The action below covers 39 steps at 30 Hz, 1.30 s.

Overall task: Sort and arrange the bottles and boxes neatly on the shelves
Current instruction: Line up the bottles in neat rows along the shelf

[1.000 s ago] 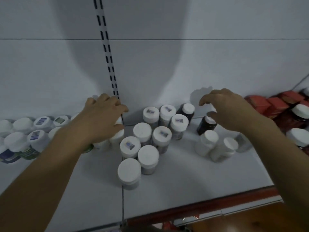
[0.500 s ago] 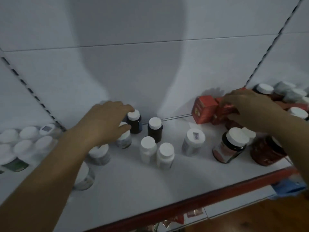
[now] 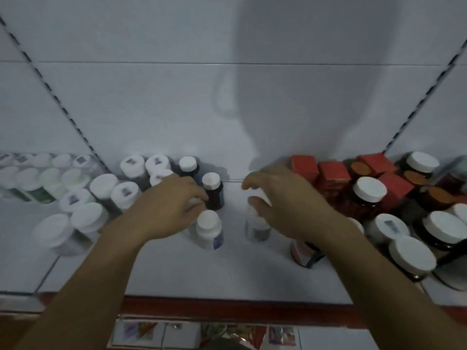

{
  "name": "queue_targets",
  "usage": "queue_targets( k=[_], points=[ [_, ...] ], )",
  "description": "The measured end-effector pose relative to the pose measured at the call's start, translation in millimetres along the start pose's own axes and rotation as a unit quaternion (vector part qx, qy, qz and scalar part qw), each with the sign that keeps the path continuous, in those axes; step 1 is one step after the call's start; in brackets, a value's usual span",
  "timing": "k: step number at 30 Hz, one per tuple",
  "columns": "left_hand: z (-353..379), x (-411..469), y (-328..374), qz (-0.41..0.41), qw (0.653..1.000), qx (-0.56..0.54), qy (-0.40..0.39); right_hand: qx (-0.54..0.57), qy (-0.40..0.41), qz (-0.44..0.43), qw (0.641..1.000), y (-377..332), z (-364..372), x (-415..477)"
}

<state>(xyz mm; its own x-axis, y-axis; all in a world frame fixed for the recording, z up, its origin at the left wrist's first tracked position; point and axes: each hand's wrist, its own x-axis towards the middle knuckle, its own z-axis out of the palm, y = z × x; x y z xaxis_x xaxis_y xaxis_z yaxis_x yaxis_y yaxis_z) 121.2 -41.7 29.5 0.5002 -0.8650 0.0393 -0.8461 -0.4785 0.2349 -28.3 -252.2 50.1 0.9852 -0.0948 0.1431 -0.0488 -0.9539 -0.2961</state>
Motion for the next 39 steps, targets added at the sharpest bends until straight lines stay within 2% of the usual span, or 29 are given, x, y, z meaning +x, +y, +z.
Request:
queue_targets(
  k=[4, 9, 14, 18, 21, 23, 26, 30, 34, 39],
  points=[
    [13.3, -27.1, -13.7, -0.064, 0.998, 0.008, -0.009, 0.119, -0.043, -0.046, 0.991, -38.0, 46.5, 3.8],
    [27.2, -59.4, -15.9, -0.097, 0.993, -0.037, 0.056, 0.087, 0.027, -0.036, 0.995, -45.8, 76.6, 2.9],
    [13.2, -79.0, -21.2, -0.132, 0.978, -0.091, 0.131, 0.059, 0.024, -0.028, 0.998, -50.4, 73.2, 9.8],
    [-22.1, -99.8, -38.5, -0.164, 0.947, -0.092, 0.259, 0.188, 0.11, -0.026, 0.976, -61.8, 59.8, 23.8],
    [-40.8, -122.3, -61.3, -0.193, 0.92, -0.077, 0.334, 0.242, 0.179, -0.022, 0.953, -76.1, 49.0, 49.3],
    [-49.3, -137.8, -78.9, -0.215, 0.905, -0.069, 0.361, 0.256, 0.215, -0.037, 0.942, -88.8, 44.3, 70.5],
    [-57.1, -159.1, -107.9, -0.228, 0.901, -0.05, 0.366, 0.265, 0.242, -0.064, 0.931, -111.4, 44.7, 105.2],
    [-65.1, -179.2, -148.5, -0.239, 0.9, -0.052, 0.36, 0.247, 0.203, -0.087, 0.944, -145.1, 50.3, 162.0],
    [-67.7, -187.3, -188.4, -0.234, 0.91, -0.052, 0.338, 0.117, 0.076, -0.111, 0.984, -176.7, 67.2, 222.1],
    [-68.0, -197.3, -232.9, -0.215, 0.932, -0.058, 0.286, 0.009, -0.028, -0.05, 0.998, -202.5, 106.7, 261.5]
  ],
)
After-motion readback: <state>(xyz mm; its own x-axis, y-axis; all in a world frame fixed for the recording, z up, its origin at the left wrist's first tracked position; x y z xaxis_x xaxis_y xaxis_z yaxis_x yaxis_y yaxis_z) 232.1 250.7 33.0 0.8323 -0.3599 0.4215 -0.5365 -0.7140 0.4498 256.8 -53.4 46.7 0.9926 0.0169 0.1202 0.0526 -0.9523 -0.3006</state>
